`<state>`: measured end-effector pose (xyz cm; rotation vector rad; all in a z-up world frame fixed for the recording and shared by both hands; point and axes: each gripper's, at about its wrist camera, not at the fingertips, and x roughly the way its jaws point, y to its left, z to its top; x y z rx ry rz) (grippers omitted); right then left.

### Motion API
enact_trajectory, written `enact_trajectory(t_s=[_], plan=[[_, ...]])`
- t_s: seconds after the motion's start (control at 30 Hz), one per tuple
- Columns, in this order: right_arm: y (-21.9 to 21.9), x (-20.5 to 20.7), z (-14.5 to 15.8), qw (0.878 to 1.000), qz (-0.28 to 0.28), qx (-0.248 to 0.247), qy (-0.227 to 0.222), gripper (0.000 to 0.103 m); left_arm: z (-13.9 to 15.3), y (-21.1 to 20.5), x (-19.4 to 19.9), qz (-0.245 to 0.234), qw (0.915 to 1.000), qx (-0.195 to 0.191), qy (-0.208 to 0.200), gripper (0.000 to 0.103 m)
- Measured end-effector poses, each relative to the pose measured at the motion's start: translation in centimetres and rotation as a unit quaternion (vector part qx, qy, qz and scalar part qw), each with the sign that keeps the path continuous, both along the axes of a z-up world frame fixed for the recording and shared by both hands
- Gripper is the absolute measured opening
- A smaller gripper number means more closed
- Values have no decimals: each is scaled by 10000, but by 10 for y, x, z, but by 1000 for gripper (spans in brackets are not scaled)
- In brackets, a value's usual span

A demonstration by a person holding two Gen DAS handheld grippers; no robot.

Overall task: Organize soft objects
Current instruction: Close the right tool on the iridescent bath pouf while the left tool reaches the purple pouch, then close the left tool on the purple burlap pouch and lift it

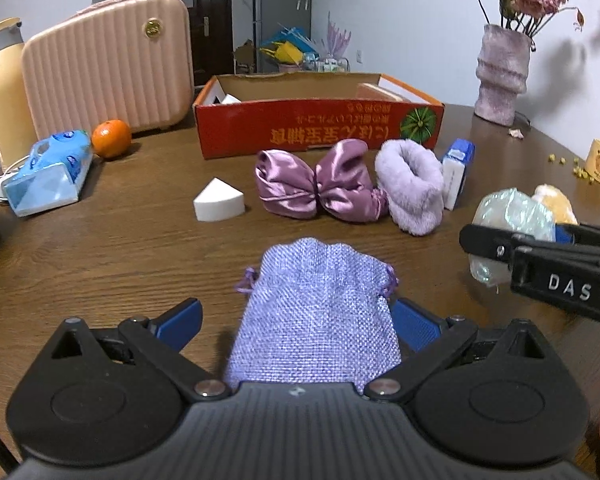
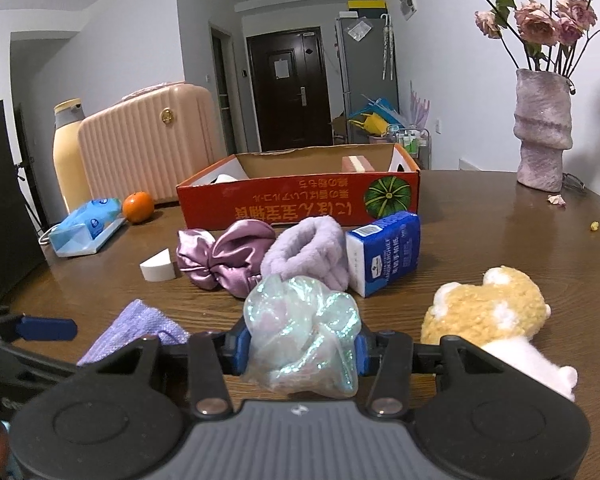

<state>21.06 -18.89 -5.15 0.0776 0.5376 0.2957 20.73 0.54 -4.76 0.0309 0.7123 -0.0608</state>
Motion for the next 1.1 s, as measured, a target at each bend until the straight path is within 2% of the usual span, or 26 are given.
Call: enact_trajectory(t_s=[0.33, 0.6, 0.83, 1.03, 1.1], plan=[[-3, 0, 0, 9999, 58, 87, 29, 47, -12, -1, 13, -60, 9996, -56, 270, 103], [-5, 0, 0, 9999, 66, 98, 45, 47, -14, -1, 14, -131, 9995, -95, 288, 103], [-2, 1, -2, 9999, 78, 82, 82, 47, -14, -3, 13, -196, 9995, -27, 252, 86], [-1, 1, -3, 9999, 86, 77, 103, 47, -12, -2, 11, -211, 9996, -42, 158, 66], [-1, 1, -3, 9999, 86, 75, 104, 47, -11, -1, 11, -207, 9997, -73, 142, 62]])
